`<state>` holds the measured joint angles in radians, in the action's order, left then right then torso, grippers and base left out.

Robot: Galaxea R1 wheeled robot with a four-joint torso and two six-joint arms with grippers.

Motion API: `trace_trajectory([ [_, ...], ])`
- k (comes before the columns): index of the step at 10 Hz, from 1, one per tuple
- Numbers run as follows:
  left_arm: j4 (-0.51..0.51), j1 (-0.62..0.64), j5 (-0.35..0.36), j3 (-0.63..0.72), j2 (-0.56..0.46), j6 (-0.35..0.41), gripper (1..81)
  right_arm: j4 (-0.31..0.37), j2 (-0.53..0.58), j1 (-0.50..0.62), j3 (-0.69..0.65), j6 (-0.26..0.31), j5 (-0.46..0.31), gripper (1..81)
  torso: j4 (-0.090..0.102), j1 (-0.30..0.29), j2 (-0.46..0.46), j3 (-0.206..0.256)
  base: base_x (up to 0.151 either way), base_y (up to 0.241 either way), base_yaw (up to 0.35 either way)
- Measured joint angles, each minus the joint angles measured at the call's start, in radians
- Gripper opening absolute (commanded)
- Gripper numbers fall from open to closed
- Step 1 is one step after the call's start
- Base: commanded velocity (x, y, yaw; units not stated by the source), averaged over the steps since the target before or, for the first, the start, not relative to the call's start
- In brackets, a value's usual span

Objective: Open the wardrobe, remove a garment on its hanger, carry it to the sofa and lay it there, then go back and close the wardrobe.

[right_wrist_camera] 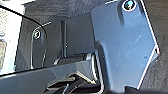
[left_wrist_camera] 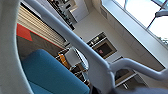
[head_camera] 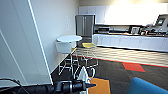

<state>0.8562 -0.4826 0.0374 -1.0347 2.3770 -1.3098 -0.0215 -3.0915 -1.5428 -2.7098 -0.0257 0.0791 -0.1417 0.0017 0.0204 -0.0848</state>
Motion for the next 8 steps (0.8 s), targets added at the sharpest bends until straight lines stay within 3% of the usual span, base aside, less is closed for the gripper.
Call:
trace_trajectory([
  [8,0.012,-0.006,-0.001,0.000,-0.003,0.000,1.0,0.000,0.000,0.000,0.000,0.000,0.000,81.1,0.000,0.000,0.000,0.000,0.000,0.000,-0.296],
])
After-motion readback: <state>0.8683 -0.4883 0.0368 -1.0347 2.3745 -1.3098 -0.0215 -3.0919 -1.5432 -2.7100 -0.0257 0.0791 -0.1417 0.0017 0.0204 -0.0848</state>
